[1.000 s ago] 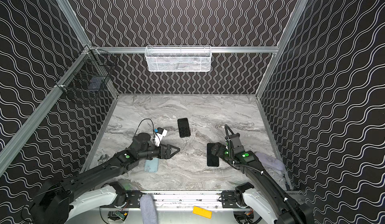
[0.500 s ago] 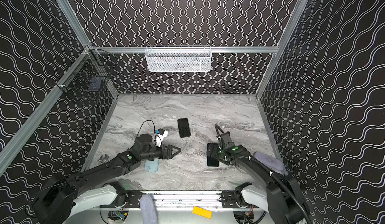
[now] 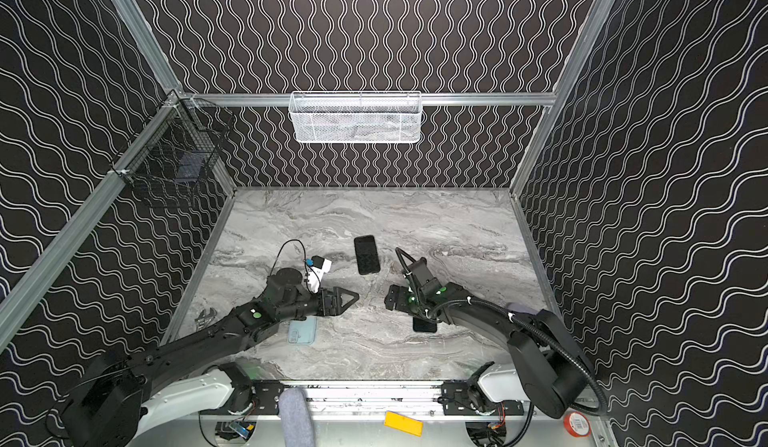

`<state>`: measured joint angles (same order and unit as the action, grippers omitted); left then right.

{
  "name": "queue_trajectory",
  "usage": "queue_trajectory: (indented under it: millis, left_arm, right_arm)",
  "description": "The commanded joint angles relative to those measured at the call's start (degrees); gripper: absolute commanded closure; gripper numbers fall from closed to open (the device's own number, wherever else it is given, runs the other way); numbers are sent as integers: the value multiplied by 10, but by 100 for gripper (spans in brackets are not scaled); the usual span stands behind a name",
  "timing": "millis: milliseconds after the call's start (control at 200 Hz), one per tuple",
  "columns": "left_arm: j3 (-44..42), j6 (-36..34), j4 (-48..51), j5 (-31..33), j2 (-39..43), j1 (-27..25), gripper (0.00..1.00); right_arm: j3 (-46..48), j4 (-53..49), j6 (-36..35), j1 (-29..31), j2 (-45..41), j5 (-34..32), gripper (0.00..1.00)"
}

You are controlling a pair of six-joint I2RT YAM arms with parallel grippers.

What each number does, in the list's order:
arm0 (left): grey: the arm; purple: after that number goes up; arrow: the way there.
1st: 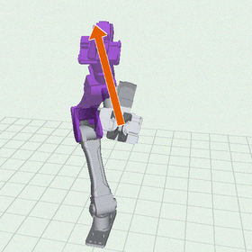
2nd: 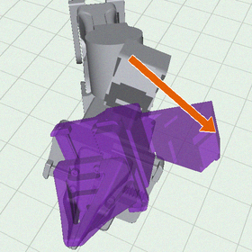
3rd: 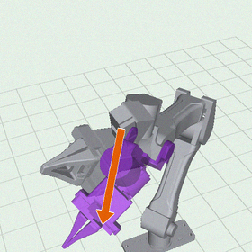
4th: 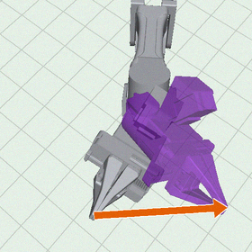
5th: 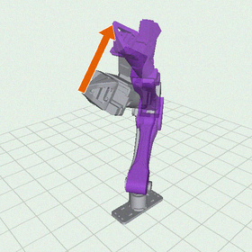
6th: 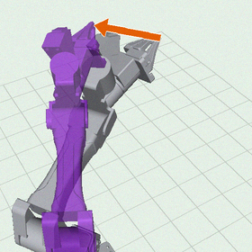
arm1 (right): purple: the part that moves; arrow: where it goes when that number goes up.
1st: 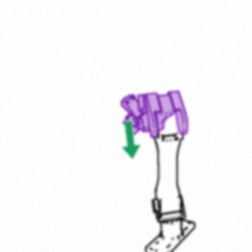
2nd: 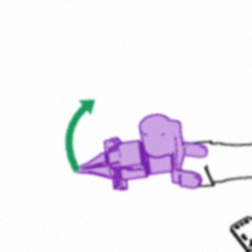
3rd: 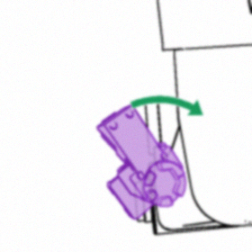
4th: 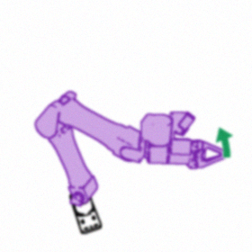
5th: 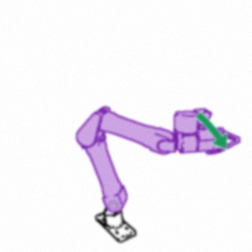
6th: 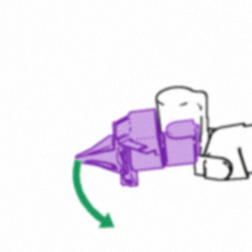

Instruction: Put the phone into the phone case

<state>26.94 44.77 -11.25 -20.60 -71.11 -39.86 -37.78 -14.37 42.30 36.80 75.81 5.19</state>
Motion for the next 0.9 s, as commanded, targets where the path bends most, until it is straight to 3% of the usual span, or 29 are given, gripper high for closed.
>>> queue_trajectory:
  millis: [0, 75, 165, 395, 686, 891]
  left_arm:
    - [0, 4, -7, 6, -4, -1, 1]
    - [3, 6, -22, -1, -17, -1, 1]
    - [13, 3, -36, -15, -39, -3, 1]
    - [41, -1, -46, -35, -83, -13, 1]
    - [44, -10, -28, -24, -76, -14, 1]
    - [44, -8, -22, -19, -75, -13, 1]
  right_arm:
    - [-17, -52, 6, -11, -53, -73, 2]
    - [-17, -98, 2, -29, -97, -114, 1]
    - [3, -121, -9, -65, -136, -119, 1]
    - [58, -97, -37, -153, -147, -74, 1]
    - [65, -46, -78, -144, -49, 7, 3]
    - [32, 8, -89, -65, 10, 35, 3]
